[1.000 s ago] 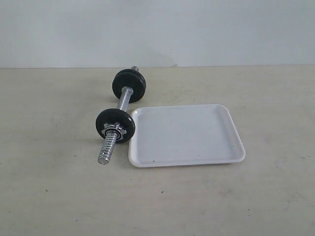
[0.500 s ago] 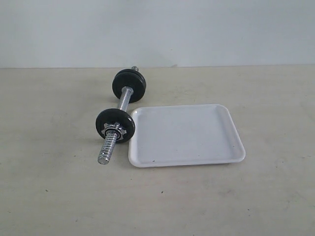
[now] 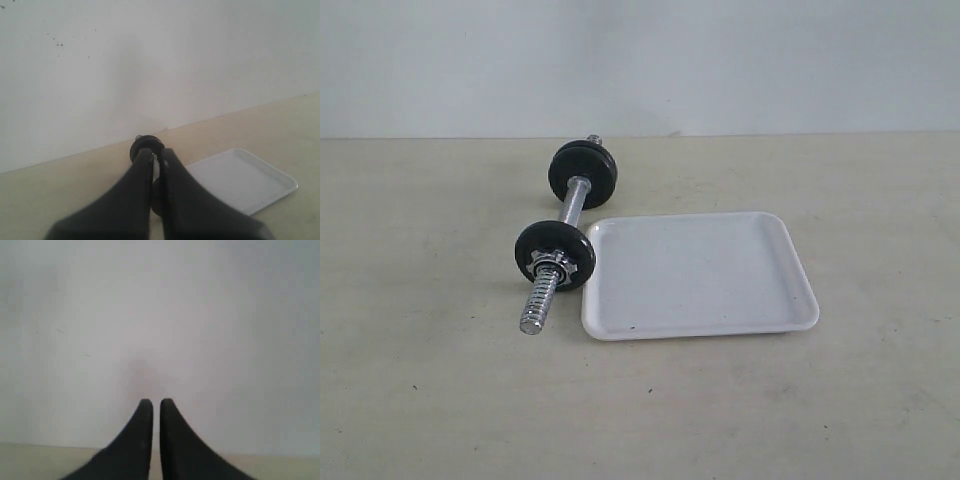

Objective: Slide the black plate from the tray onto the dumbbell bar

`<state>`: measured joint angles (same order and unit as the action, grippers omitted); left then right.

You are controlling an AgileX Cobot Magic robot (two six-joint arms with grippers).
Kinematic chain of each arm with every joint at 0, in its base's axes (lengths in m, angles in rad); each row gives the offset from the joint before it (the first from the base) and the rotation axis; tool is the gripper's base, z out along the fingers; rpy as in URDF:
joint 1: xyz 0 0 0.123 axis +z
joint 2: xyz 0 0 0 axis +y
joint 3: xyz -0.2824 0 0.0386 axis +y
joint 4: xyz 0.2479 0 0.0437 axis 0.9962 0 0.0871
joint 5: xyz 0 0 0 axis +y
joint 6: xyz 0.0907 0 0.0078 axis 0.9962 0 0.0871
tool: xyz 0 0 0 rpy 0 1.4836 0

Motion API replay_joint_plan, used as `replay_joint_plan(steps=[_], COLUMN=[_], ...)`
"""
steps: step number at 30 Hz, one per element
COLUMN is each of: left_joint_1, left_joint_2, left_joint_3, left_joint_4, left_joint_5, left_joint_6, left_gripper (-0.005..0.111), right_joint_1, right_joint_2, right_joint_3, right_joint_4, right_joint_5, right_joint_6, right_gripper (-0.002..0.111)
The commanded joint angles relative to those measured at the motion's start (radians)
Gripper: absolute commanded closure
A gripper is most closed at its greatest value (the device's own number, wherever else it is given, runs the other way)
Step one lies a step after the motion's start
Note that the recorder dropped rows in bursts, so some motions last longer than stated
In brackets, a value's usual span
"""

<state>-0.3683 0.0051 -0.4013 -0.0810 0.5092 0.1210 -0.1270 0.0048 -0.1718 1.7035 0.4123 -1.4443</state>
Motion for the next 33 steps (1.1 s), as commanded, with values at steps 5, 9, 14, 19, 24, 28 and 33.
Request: replay_joint_plan(steps=[5, 9, 14, 19, 24, 28, 33], left_joint_1=[-0.002, -0.002, -0.002, -0.002, -0.002, -0.002, -0.002], left_joint_2=[-0.005, -0.005, -0.005, -0.005, -0.005, -0.005, -0.005], left_joint_3=[0.004, 0.004, 0.004, 0.006, 0.006, 0.006, 0.006], left_joint_4=[-0.039, -0.043, -0.062, -0.08, -0.08, -0.08, -0.08], left_joint_5=[-0.004, 0.001, 0.041, 0.089, 0.089, 0.089, 0.089], left_joint_6=[0.007, 0.007, -0.016, -0.043, -0.043, -0.043, -0.043], left_gripper=[0.102, 0.102, 0.102, 0.102, 0.102, 0.102, 0.102], right_joint_1=[-0.003, -0.003, -0.003, -0.003, -0.003, -0.003, -0.003], right_joint_2=[-0.005, -0.005, -0.005, -0.005, -0.005, -0.005, -0.005], right_joint_3=[0.172, 0.172, 0.172, 0.172, 0.172, 0.172, 0.172], right_joint_4=[0.041, 0.041, 0.041, 0.041, 0.041, 0.041, 0.041], right_joint_5=[-0.021, -0.01, 0.003, 0.003, 0.003, 0.003, 0.003], right_joint_6=[0.033, 0.055, 0.055, 0.055, 0.055, 0.055, 0.055], right_gripper=[0.104, 0.104, 0.104, 0.104, 0.104, 0.104, 0.104])
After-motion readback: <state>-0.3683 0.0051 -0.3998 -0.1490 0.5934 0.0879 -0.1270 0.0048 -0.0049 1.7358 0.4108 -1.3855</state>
